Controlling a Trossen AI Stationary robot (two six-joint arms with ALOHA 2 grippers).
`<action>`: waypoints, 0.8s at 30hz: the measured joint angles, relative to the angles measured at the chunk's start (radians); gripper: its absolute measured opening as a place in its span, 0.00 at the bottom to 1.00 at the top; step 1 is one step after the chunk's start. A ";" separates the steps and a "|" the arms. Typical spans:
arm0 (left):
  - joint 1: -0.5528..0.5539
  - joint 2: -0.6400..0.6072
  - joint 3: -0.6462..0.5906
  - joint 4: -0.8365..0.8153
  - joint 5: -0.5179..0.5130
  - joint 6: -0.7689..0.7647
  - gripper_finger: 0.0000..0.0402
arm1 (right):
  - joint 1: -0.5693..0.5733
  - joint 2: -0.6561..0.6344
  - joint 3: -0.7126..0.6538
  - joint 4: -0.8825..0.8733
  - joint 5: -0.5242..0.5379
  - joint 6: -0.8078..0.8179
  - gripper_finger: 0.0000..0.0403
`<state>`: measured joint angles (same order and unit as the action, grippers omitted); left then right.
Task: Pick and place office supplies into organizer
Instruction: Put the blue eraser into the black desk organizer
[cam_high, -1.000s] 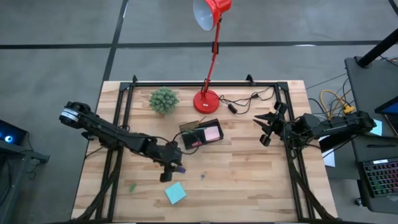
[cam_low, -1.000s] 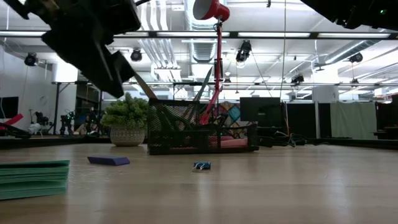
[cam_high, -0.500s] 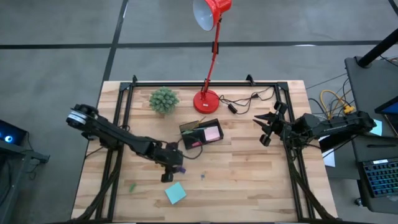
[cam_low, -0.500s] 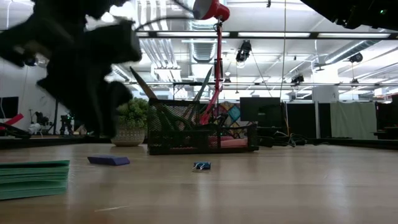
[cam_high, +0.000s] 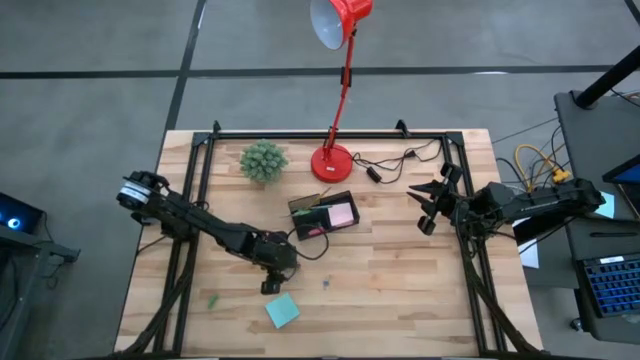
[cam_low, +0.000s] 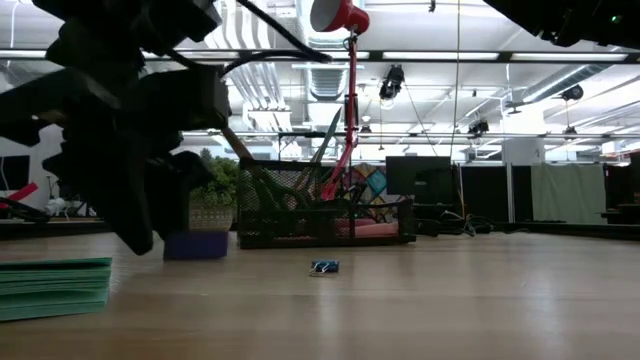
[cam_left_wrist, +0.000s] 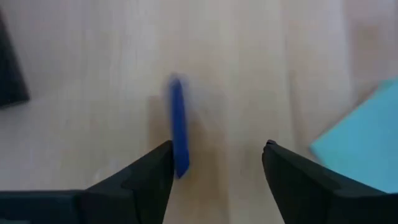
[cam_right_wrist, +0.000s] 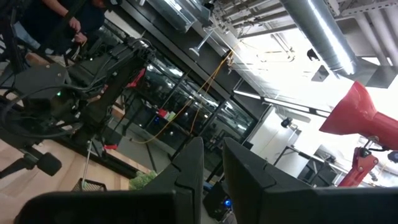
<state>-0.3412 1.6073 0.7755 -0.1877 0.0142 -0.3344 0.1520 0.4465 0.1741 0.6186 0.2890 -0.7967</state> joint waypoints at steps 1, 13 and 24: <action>0.000 -0.002 -0.001 -0.004 -0.010 0.000 0.56 | 0.000 0.000 0.000 0.000 0.000 0.000 0.13; 0.001 -0.009 0.012 0.000 -0.103 -0.001 0.56 | 0.000 0.000 0.000 0.000 0.000 0.000 0.13; 0.001 0.045 0.013 0.015 -0.164 -0.098 0.56 | 0.000 0.000 0.000 0.000 0.000 0.000 0.13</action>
<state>-0.3401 1.6520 0.7881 -0.1723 -0.1497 -0.4325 0.1520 0.4465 0.1741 0.6186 0.2887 -0.7967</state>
